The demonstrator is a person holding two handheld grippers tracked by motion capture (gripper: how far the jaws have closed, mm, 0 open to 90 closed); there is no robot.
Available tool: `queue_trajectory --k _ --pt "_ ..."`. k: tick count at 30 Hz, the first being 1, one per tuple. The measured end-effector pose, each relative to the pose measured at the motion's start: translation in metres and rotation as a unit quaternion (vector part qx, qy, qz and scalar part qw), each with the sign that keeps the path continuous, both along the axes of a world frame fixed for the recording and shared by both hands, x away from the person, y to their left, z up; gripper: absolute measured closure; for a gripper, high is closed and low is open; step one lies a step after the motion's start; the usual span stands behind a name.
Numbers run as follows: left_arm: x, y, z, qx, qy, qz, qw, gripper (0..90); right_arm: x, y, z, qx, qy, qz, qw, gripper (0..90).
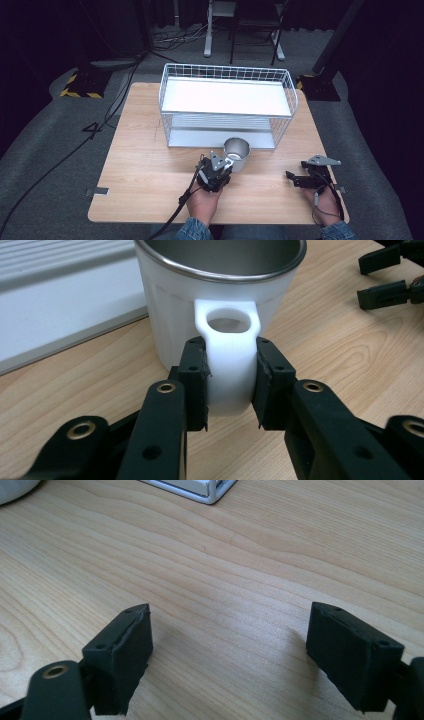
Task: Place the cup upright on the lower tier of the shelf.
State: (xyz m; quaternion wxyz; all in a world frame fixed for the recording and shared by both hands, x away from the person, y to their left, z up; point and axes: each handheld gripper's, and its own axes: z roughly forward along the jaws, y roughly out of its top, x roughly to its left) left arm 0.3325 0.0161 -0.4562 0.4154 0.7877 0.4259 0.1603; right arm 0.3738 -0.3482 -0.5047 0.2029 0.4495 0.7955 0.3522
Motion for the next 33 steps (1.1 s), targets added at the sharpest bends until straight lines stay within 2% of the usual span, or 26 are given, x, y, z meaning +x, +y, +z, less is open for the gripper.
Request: queue_trajectory --k 12,20,28,33 --pt "-0.002 0.000 0.001 -0.006 -0.009 0.000 0.9999 71.6 0.000 0.000 0.000 0.000 0.000 0.000 1.0000 18.9" --pt "-0.004 0.000 0.005 -0.023 -0.014 -0.001 0.9996 71.8 0.000 0.000 0.000 0.000 0.000 0.000 1.0000 18.9" --pt "-0.007 0.002 0.013 -0.034 -0.024 -0.004 0.9991 71.8 0.000 0.000 0.000 0.000 0.000 0.000 1.0000 18.9" --pt "-0.003 0.004 0.020 -0.040 -0.029 0.000 0.9988 71.8 0.000 0.000 0.000 0.000 0.000 0.000 1.0000 18.9"
